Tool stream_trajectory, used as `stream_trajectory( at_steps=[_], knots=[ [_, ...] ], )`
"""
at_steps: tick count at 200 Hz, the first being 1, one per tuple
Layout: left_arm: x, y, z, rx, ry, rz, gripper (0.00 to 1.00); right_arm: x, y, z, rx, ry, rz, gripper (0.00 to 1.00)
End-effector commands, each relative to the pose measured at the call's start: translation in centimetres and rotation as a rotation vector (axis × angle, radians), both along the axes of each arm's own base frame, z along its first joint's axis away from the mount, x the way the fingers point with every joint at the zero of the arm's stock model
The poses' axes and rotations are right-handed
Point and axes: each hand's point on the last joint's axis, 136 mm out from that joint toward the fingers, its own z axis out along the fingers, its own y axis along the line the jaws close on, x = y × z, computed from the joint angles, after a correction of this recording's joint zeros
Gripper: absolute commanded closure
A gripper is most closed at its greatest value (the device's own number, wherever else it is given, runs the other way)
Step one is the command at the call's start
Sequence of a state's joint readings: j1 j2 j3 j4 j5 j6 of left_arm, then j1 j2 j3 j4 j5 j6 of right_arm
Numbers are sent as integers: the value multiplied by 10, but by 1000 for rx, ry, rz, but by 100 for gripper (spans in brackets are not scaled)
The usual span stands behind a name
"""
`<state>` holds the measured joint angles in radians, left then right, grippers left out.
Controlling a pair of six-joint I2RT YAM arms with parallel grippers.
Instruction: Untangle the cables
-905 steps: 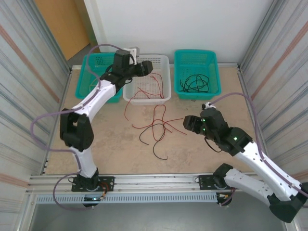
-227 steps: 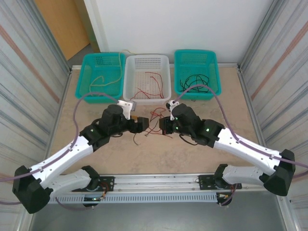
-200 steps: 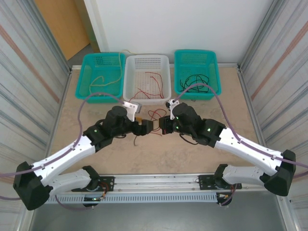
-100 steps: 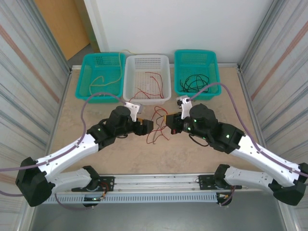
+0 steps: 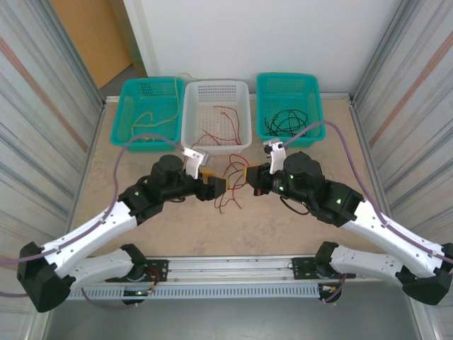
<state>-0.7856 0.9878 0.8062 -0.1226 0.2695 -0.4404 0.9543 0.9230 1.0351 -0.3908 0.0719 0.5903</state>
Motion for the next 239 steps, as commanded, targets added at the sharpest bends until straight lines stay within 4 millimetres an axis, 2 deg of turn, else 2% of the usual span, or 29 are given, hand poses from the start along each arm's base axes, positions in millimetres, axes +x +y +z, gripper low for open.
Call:
stream_trajectory(
  at_steps=[1, 39, 86, 115, 145, 202, 239],
  knots=[
    [-4, 3, 33, -17, -115, -34, 31, 2, -3, 12, 15, -27, -6, 100],
    [-15, -7, 39, -34, -107, -120, 36, 12, -8, 6, 53, 21, -31, 100],
    [-23, -14, 15, 35, -90, -173, 40, 19, -7, 10, 80, 45, -35, 100],
    [-25, -15, 7, 38, -79, -178, 40, 18, -7, 13, 104, 50, -38, 100],
    [-28, -17, 14, 16, -89, -198, 42, 18, -8, 11, 120, 59, -51, 100],
    [-21, -16, 19, 57, -179, -173, 44, 17, -10, 14, 119, 61, -50, 100],
    [-15, -8, 27, 81, -230, -130, 43, 18, -9, 15, 126, 62, -51, 100]
  ],
)
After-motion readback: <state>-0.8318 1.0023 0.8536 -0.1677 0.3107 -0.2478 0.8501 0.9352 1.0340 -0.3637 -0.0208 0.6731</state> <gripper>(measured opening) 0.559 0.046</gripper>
